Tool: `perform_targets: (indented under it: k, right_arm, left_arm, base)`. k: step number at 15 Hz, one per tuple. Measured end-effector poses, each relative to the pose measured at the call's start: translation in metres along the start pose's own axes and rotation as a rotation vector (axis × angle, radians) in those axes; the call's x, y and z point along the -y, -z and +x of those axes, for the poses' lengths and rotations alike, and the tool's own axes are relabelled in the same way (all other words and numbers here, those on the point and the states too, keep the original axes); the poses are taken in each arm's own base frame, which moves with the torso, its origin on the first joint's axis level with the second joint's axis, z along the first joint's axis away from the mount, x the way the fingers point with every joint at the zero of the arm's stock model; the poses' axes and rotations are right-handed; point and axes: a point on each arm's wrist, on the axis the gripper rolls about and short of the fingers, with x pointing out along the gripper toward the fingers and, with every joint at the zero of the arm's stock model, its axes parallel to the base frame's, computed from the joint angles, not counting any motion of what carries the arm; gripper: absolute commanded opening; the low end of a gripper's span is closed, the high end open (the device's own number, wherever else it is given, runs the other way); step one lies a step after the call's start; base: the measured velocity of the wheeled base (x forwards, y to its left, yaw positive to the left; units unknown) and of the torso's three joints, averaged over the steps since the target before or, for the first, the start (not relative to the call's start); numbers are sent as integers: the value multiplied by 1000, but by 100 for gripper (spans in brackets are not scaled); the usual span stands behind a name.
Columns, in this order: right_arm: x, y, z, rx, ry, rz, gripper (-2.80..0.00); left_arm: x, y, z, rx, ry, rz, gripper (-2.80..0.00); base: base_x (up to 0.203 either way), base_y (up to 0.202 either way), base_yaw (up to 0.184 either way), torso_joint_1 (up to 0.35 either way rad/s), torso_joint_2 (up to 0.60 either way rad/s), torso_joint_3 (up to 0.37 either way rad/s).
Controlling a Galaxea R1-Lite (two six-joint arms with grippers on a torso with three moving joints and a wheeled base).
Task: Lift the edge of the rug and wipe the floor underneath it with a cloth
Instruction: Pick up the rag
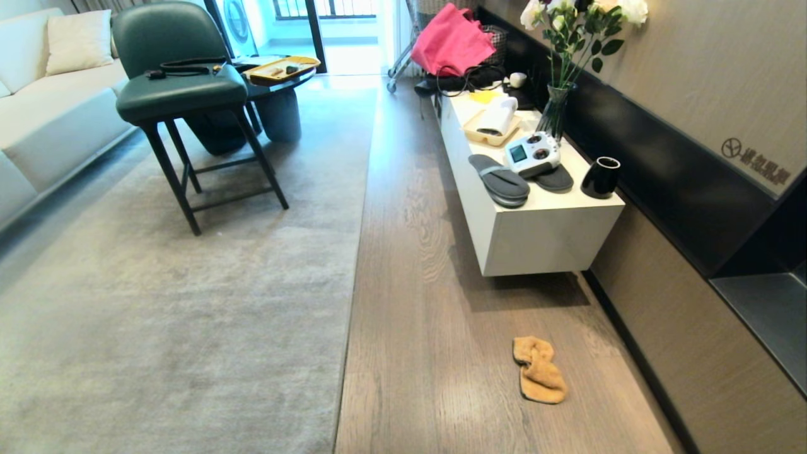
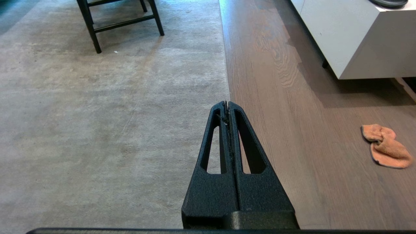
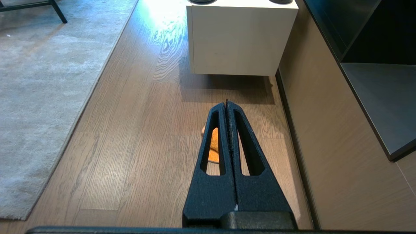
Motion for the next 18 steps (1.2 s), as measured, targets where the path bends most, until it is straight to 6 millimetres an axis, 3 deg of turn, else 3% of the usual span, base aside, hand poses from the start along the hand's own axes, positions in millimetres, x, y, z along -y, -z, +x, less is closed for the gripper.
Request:
perform_targets:
  k: [9,18]
  right_arm:
    - [0,0,0,0,0,0,-280]
    - [0,0,0,0,0,0,-280]
  left_arm:
    - [0,0,0,0,0,-1,-280]
    - [0,0,0,-1,-1,0,-280]
  base:
    - [0,0,0,0,0,-6]
    - [0,0,0,3,2,-179]
